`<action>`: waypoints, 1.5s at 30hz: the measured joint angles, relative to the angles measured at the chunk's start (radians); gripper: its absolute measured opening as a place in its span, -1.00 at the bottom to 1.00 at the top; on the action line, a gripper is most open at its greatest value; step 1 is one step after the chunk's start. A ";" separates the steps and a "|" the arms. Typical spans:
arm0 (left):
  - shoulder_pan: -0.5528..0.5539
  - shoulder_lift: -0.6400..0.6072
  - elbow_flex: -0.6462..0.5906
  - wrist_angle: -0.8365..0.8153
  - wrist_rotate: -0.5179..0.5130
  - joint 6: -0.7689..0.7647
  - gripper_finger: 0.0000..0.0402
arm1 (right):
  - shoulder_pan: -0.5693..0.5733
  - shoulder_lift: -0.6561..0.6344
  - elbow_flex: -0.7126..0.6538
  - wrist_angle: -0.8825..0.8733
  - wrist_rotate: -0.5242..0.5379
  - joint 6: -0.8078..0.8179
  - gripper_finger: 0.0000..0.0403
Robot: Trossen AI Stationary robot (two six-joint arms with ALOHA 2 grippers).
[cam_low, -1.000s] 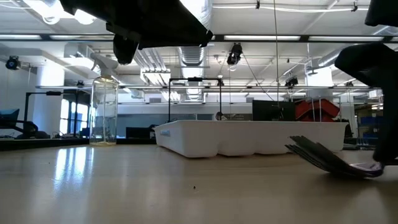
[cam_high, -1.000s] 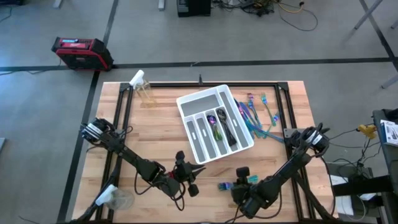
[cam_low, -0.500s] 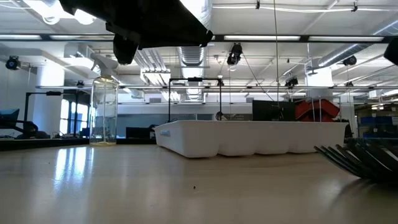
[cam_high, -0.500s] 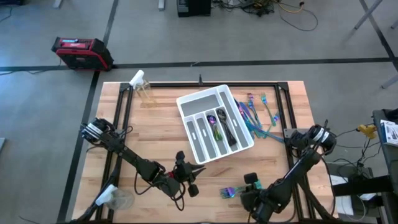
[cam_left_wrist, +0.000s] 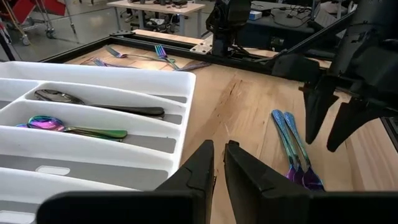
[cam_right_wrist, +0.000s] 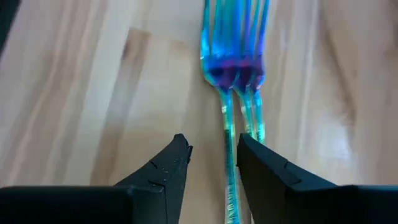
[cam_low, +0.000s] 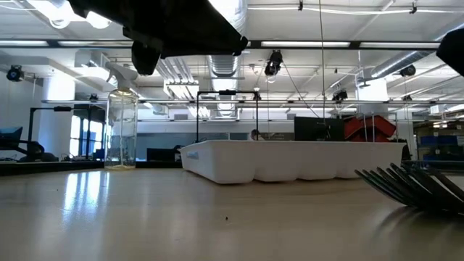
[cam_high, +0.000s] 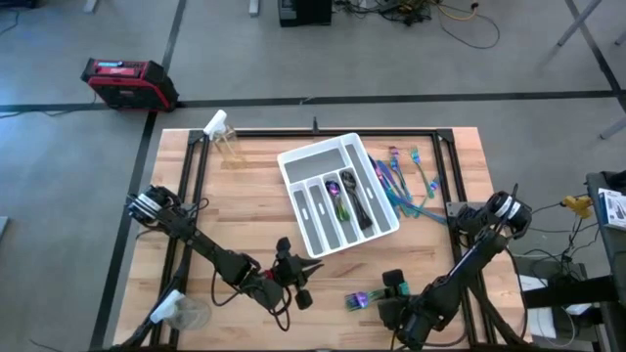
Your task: Sort silverware
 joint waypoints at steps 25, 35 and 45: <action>0.001 -0.001 -0.002 -0.012 0.000 -0.017 -0.88 | -0.089 0.003 -0.143 0.247 -0.116 -0.040 -0.94; -0.001 -0.090 -0.002 -0.096 -0.007 0.063 -0.88 | -0.103 -0.009 -0.003 0.217 -0.126 0.014 -0.99; -0.001 -0.326 -0.002 -0.455 -0.121 0.026 -0.88 | -0.259 -0.015 0.087 0.180 0.011 0.176 -0.99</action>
